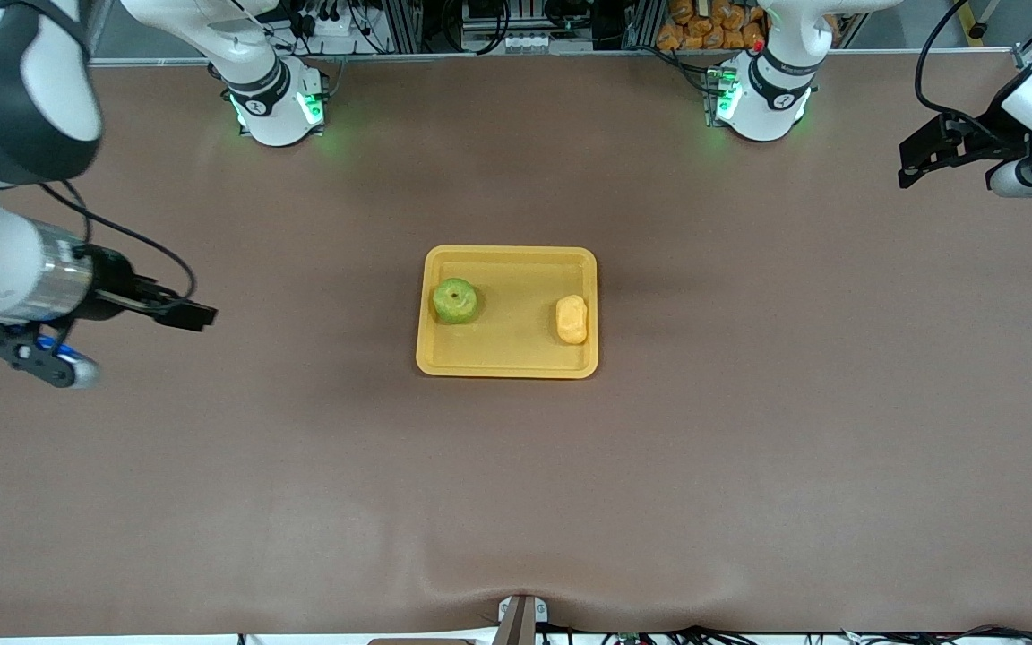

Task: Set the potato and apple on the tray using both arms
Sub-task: 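Open the right gripper and withdraw it from the tray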

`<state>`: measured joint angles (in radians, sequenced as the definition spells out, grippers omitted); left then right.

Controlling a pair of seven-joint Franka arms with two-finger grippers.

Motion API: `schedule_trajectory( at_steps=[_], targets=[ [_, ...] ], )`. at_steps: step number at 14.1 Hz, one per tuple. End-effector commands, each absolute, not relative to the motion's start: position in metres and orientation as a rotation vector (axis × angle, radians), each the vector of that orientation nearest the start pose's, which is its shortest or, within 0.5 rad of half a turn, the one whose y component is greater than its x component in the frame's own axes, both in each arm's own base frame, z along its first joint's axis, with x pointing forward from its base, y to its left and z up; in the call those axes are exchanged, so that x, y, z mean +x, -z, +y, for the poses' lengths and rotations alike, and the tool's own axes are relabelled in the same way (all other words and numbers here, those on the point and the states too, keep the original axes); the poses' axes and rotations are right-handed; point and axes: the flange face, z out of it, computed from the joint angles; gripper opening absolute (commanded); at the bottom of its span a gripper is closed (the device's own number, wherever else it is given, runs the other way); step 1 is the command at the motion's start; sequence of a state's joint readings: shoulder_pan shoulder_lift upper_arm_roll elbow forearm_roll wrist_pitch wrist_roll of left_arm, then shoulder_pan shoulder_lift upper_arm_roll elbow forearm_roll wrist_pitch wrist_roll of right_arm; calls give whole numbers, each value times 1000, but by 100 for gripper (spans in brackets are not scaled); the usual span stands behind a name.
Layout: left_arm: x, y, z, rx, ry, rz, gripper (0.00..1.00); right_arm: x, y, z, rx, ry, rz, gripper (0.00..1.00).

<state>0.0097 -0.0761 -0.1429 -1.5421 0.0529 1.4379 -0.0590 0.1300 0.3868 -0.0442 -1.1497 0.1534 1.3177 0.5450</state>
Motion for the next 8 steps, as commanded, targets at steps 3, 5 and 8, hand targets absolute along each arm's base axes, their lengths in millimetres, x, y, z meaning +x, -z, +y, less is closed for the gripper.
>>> schedule_trajectory(
  at_steps=[3, 5, 8],
  targets=[
    [502, -673, -67, -3089, -37, 91, 100, 615, -602, 37, -3048, -336, 447, 100],
    [501, -672, -67, -3088, -51, 91, 100, 608, -616, 30, -3076, -300, 431, 100],
    [500, -672, -66, -3087, -58, 88, 100, 597, -634, 15, -3114, -252, 265, 100]
  ],
)
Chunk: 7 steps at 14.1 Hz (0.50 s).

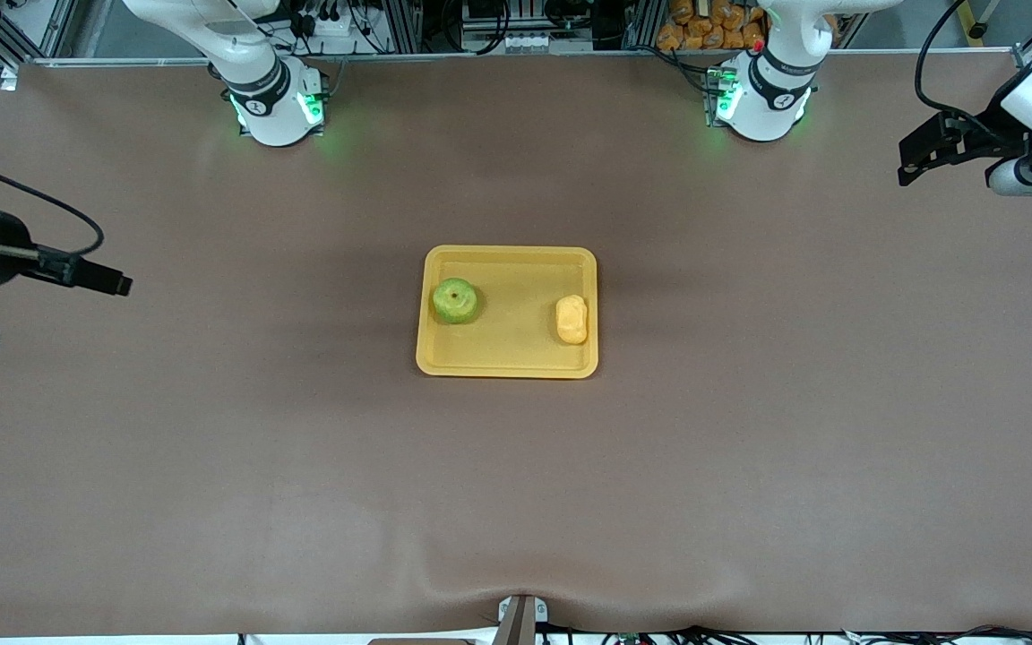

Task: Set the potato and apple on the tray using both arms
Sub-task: 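Open the right gripper and withdraw it from the tray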

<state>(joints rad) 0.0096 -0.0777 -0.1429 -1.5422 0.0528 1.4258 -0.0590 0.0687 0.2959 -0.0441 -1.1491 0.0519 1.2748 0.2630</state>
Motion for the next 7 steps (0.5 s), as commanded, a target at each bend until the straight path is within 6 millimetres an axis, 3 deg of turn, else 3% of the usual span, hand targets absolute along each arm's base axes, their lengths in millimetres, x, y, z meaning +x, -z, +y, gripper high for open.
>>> schedule_trajectory(
  at_steps=[1, 7],
  targets=[
    [500, -672, -67, -3088, -55, 88, 100, 592, -638, 9, -3112, -247, 229, 100],
    [501, -672, -66, -3088, -55, 86, 100, 563, -662, 4, -3104, -187, -103, 100]
  ],
)
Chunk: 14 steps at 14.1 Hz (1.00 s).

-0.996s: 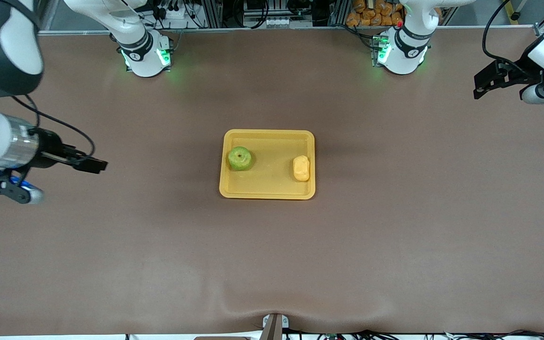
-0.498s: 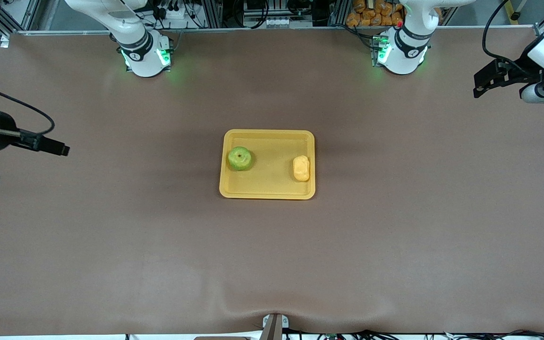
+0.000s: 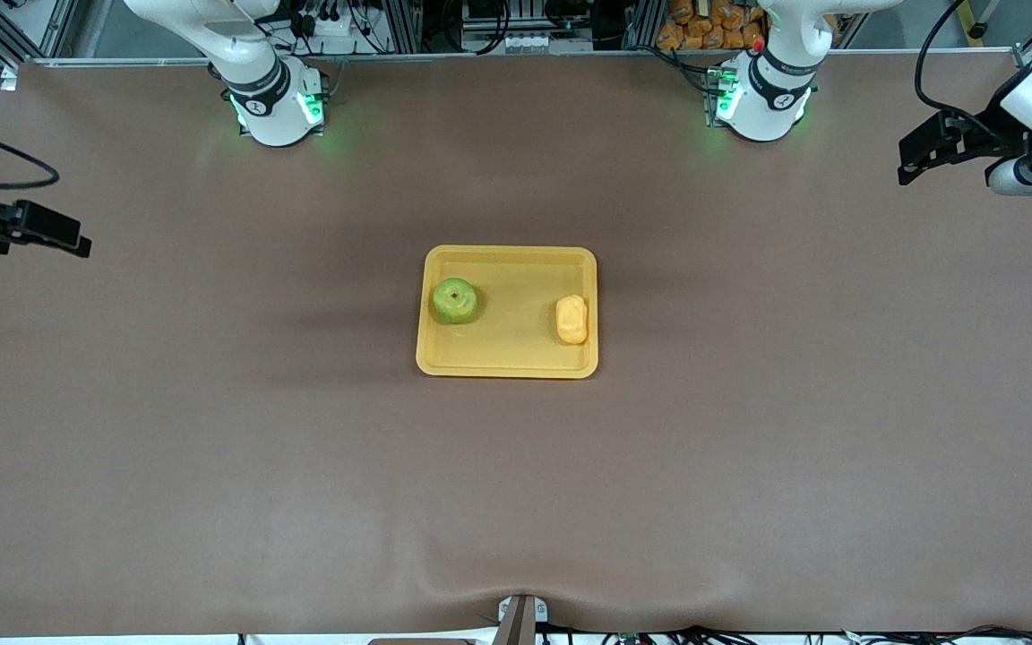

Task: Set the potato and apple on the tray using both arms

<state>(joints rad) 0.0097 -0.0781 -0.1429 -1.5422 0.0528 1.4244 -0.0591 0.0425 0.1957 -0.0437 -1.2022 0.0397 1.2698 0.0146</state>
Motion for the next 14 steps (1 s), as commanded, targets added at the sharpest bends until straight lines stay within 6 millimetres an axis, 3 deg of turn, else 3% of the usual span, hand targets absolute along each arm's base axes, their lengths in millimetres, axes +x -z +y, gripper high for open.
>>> schedule_trajectory(
  at_steps=[1, 2, 6, 7, 10, 14],
  targets=[
    [501, -672, -66, -3088, -56, 86, 100, 559, -660, -10, -3099, -168, -117, 100],
    [501, -672, -66, -3088, -56, 86, 100, 551, -659, -20, -3086, -150, -140, 100],
    [500, -672, -66, -3088, -55, 86, 100, 518, -657, -16, -3084, -85, -181, 100],
    [501, -671, -65, -3088, -58, 84, 100, 517, -653, -19, -3083, -94, -171, 100],
    [501, -671, -65, -3088, -58, 84, 100, 518, -675, -20, -3101, -33, -174, 100],
    [501, -673, -65, -3087, -53, 86, 100, 519, -683, -19, -3101, -6, -184, 100]
  ],
)
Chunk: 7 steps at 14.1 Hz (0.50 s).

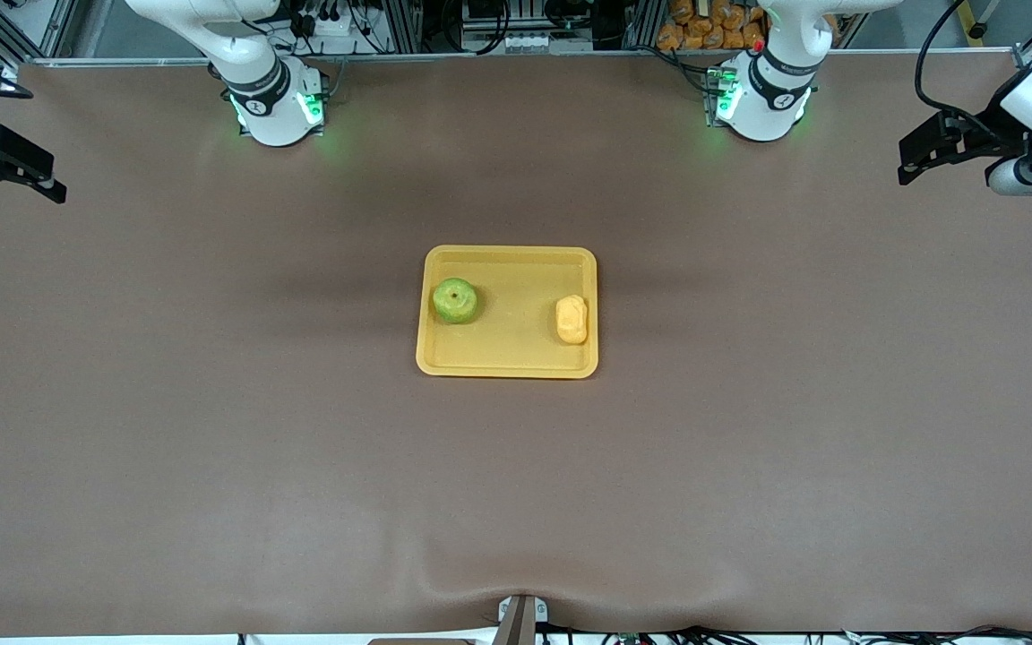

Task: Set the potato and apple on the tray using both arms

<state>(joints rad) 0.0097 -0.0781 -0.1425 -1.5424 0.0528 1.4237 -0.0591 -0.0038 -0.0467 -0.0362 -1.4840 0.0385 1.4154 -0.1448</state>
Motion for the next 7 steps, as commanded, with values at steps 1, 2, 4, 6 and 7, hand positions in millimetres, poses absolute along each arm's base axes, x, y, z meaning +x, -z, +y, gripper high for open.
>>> schedule_trajectory(
  at_steps=[1, 2, 4, 6, 7],
  targets=[
    [502, -672, -65, -3087, -56, 93, 100, 519, -682, -21, -3103, -7, -179, 100],
    [502, -672, -65, -3087, -56, 100, 100, 519, -682, -21, -3103, -7, -177, 100],
    [503, -673, -64, -3086, -53, 104, 100, 519, -682, -19, -3104, -7, -183, 100],
    [503, -673, -64, -3086, -53, 93, 100, 519, -682, -19, -3102, -7, -186, 100],
    [504, -673, -64, -3088, -51, 88, 100, 519, -682, -20, -3102, -7, -184, 100]
  ],
)
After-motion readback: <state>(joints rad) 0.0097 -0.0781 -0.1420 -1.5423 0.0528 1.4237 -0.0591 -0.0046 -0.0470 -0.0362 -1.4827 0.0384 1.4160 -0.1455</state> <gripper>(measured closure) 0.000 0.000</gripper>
